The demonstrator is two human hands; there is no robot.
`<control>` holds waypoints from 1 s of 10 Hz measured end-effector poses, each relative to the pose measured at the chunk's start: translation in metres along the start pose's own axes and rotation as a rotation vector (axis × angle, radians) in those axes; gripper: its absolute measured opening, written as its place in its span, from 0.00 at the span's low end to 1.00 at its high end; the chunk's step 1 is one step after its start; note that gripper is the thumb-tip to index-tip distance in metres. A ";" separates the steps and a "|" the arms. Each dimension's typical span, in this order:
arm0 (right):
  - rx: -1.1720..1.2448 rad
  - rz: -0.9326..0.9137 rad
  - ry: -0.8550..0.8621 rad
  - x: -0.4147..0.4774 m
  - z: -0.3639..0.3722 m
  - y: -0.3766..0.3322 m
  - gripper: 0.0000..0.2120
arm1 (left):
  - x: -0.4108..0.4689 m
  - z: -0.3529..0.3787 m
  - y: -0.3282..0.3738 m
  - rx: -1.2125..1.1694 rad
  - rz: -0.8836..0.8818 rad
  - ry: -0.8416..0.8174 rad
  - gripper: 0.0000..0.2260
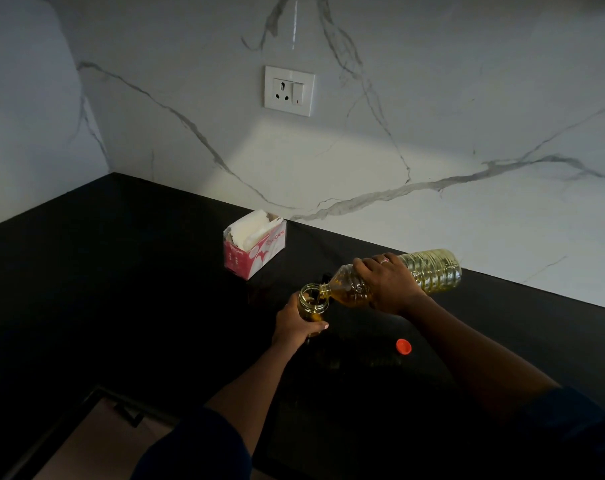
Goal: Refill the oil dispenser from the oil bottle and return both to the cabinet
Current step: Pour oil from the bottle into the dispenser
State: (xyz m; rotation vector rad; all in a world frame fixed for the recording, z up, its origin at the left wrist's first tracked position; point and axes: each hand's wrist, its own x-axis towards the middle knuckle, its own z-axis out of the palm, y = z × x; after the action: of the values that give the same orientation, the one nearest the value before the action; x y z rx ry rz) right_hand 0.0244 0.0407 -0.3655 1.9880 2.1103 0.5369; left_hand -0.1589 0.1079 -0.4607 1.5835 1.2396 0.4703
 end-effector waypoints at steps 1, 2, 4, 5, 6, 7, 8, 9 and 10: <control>-0.001 -0.003 -0.009 0.000 0.000 -0.001 0.40 | 0.000 0.000 0.000 -0.002 0.002 0.000 0.37; -0.015 -0.002 0.002 0.000 0.002 0.000 0.41 | -0.001 0.000 0.000 -0.005 0.000 0.005 0.37; -0.015 -0.007 0.030 0.000 0.002 0.001 0.43 | -0.001 0.000 0.000 -0.001 0.009 0.001 0.37; 0.002 -0.010 0.005 0.001 0.003 0.001 0.43 | -0.001 0.000 0.000 -0.009 0.011 -0.004 0.37; 0.006 -0.003 0.004 0.000 0.002 0.000 0.42 | 0.000 0.000 0.000 -0.018 0.012 -0.005 0.36; 0.007 -0.001 0.000 0.000 0.002 0.000 0.41 | 0.000 0.000 -0.001 -0.018 0.012 -0.006 0.36; 0.007 -0.004 -0.017 0.000 0.001 0.001 0.41 | 0.000 0.000 0.000 -0.011 0.011 -0.005 0.36; 0.007 -0.005 -0.011 0.000 0.001 0.000 0.39 | 0.000 0.000 0.000 -0.005 0.008 -0.004 0.36; -0.003 -0.007 -0.012 0.000 0.002 0.001 0.41 | 0.000 0.001 0.000 -0.005 0.008 -0.005 0.36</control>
State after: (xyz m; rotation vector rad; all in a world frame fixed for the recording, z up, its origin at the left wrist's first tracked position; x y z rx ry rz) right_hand 0.0258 0.0413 -0.3664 1.9767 2.1070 0.5261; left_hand -0.1588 0.1074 -0.4611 1.5851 1.2275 0.4737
